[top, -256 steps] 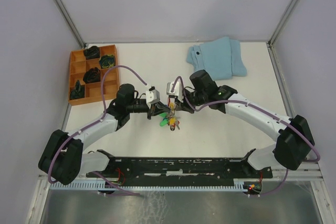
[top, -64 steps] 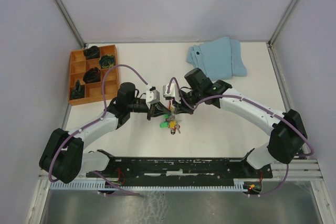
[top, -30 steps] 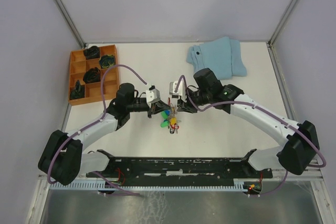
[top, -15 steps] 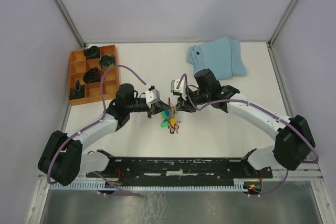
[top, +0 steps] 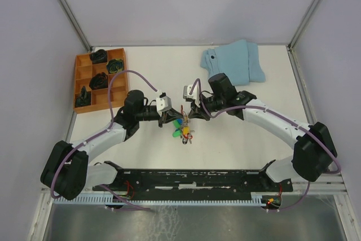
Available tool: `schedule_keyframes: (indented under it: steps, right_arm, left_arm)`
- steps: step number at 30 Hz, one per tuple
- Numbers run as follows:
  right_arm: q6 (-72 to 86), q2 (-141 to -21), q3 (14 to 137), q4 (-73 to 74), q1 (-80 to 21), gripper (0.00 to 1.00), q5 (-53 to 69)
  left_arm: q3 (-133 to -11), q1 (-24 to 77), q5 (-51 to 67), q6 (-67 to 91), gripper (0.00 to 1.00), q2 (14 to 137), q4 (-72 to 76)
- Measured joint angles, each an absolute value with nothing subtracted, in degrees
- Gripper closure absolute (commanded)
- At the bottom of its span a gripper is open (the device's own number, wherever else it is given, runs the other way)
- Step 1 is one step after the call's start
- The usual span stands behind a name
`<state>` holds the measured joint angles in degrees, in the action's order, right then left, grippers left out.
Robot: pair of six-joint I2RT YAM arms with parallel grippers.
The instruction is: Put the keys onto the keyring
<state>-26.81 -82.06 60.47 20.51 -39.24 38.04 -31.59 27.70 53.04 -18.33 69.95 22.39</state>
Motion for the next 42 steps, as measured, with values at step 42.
schedule_keyframes:
  steps: [42]
  right_arm:
    - [-31.8,-84.4,67.9,30.4,-42.0,0.99,32.9]
  left_arm:
    - [-34.1,27.1,50.3,-11.4,0.97,71.3,20.5]
